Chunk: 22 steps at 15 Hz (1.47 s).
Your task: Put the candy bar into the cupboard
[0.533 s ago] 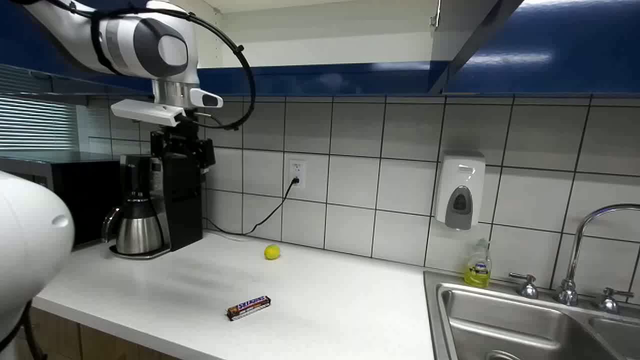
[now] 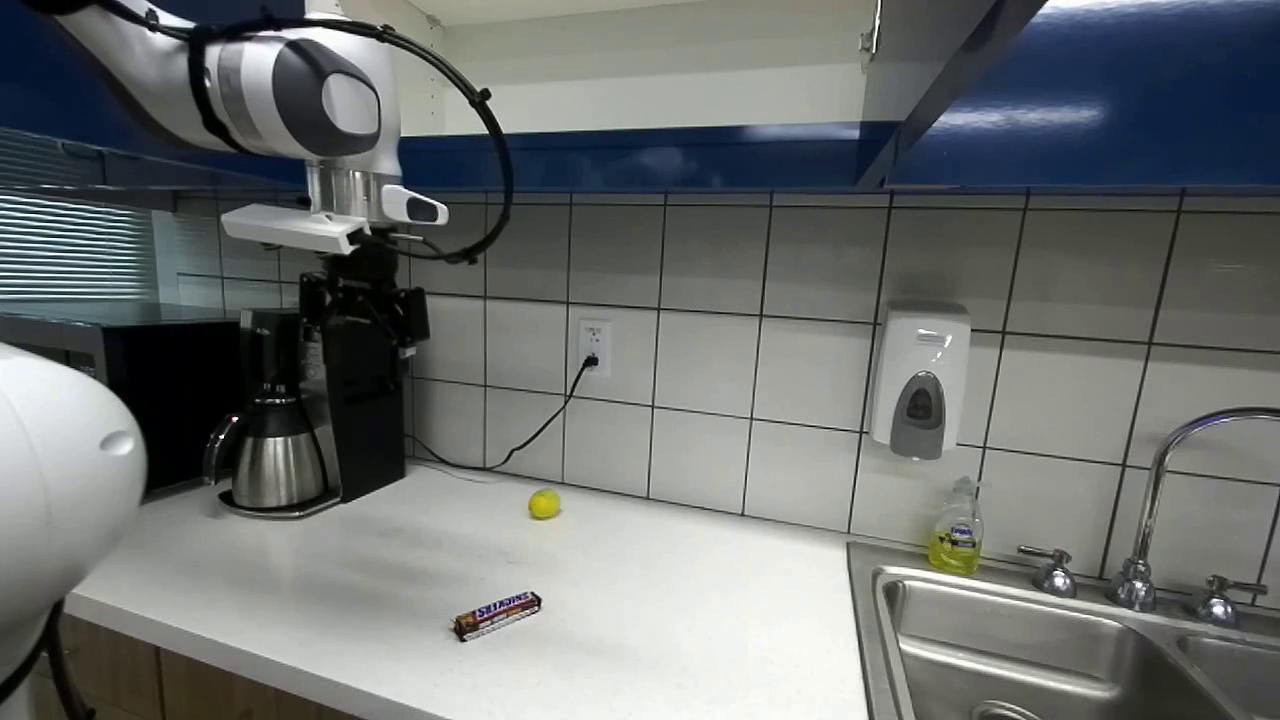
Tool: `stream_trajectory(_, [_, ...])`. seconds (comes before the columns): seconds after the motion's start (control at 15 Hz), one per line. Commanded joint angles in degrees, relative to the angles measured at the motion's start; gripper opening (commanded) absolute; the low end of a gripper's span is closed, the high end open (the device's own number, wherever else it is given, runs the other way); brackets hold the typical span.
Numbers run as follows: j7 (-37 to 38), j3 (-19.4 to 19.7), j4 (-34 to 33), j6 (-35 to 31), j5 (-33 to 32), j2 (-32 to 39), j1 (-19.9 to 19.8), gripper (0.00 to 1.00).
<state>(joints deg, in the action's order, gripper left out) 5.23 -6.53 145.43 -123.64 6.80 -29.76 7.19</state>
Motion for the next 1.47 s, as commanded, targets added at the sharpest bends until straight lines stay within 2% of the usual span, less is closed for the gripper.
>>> stream_trajectory(0.0, [2.4,-0.3,-0.6,2.5,-1.1,0.3,-1.5,1.00])
stream_trajectory(0.87, [7.2,2.2,3.6,-4.6,0.5,8.0,-5.2,1.00])
stream_trajectory(1.4, [11.2,3.0,6.5,-20.1,0.5,17.6,-6.5,1.00])
